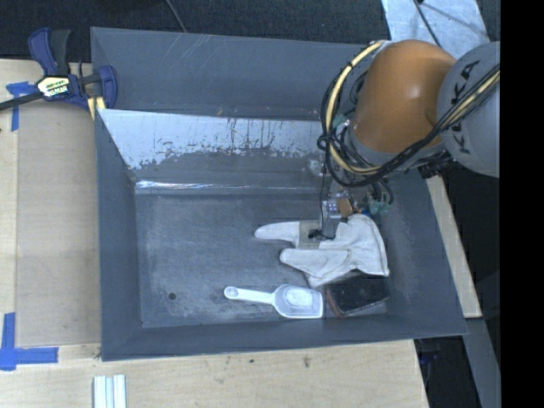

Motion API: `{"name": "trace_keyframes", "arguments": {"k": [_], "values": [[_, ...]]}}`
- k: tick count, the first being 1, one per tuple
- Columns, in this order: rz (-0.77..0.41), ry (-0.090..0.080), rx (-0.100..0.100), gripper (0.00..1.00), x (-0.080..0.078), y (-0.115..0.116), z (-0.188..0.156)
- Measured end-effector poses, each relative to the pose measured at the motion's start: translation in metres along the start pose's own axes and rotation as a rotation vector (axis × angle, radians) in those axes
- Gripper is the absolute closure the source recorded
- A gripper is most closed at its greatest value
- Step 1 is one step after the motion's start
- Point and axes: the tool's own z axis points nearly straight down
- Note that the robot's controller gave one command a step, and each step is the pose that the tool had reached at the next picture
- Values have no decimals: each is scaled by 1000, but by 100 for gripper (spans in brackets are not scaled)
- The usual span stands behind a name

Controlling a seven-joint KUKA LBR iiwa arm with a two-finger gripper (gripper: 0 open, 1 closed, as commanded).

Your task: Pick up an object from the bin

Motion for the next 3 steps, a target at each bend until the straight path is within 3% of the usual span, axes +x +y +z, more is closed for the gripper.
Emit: {"name": "trace_keyframes", "arguments": {"k": [1,2,3], "values": [[-35,9,0,0,24,-11,33],[-21,5,0,0,14,-9,47],[36,5,0,0,28,-16,61]]}}
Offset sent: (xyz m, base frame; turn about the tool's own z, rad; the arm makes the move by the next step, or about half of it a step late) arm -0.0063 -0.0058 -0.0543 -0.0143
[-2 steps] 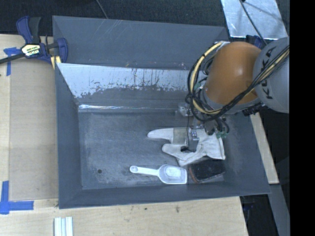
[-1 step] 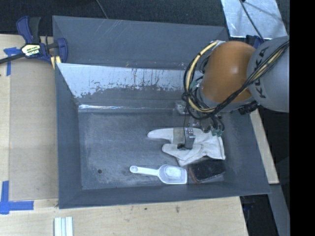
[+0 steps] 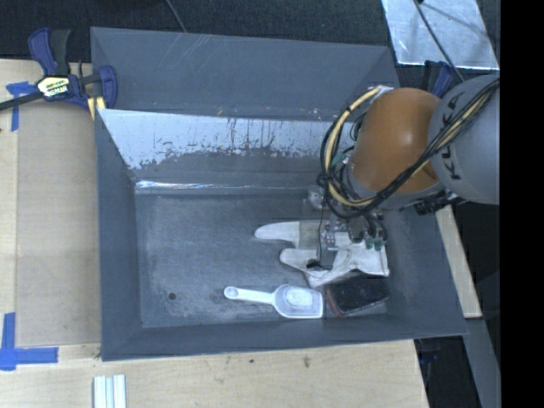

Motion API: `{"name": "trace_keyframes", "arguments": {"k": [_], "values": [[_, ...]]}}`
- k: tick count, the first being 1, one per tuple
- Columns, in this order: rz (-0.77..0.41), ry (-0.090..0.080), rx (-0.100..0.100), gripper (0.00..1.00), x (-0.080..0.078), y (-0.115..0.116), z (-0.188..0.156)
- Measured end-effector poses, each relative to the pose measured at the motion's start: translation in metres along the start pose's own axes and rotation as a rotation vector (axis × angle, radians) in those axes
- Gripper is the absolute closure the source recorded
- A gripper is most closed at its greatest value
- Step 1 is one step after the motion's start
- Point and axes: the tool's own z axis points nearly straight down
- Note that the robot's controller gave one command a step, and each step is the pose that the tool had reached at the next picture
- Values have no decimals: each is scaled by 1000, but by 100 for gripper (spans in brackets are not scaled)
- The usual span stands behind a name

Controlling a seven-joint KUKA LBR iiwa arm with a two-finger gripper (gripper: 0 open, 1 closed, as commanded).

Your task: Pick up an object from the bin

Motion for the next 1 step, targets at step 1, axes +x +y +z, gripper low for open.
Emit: {"name": "trace_keyframes", "arguments": {"k": [1], "values": [[251,8,0,100,2,-4,47]]}}
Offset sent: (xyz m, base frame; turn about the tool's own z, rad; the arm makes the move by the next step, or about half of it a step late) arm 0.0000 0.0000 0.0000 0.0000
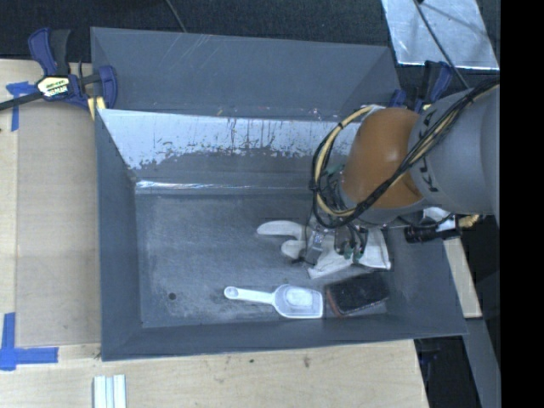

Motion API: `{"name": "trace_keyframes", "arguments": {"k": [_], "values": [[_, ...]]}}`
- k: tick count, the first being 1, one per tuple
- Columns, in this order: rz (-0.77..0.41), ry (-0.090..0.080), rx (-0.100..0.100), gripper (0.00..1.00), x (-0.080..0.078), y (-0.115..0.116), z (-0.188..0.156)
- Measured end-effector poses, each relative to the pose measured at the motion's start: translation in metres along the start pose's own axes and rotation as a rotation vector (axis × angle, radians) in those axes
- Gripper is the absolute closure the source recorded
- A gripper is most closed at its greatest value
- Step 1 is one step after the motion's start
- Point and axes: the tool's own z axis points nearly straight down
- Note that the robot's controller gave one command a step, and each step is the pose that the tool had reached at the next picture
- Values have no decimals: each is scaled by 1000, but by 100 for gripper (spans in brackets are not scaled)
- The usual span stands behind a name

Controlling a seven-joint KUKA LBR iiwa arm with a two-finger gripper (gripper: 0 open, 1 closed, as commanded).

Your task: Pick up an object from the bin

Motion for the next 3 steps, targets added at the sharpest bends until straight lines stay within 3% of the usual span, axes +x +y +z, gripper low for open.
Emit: {"name": "trace_keyframes", "arguments": {"k": [1,2,3], "values": [[0,0,0,100,0,0,0],[-2,1,1,100,4,1,-43],[-79,-4,1,100,-11,12,-113]]}}
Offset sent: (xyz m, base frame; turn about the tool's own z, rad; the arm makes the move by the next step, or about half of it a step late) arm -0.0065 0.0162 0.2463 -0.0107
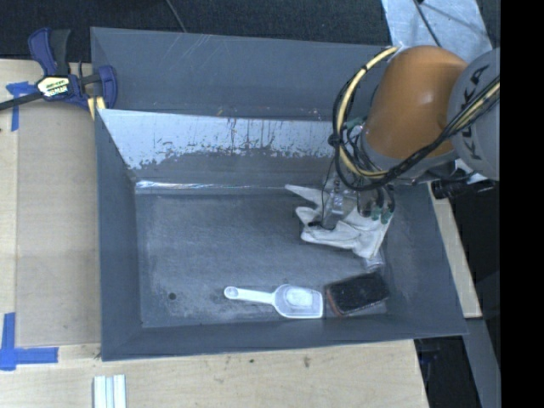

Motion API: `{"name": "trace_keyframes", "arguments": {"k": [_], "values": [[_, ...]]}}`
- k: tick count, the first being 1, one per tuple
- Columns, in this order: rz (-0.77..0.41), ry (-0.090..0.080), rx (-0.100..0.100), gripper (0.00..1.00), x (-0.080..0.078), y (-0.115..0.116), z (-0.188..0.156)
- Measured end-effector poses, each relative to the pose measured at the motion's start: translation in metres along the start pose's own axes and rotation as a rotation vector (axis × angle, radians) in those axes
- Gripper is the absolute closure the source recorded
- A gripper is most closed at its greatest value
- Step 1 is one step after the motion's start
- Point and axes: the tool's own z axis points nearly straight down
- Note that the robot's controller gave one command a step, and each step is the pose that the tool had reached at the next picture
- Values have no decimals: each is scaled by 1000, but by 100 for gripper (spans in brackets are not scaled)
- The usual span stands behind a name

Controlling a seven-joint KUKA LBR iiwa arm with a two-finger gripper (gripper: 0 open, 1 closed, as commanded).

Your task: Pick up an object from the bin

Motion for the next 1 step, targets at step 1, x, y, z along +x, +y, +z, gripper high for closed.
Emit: {"name": "trace_keyframes", "arguments": {"k": [1], "values": [[-39,-3,-1,100,4,-38,-49]]}}
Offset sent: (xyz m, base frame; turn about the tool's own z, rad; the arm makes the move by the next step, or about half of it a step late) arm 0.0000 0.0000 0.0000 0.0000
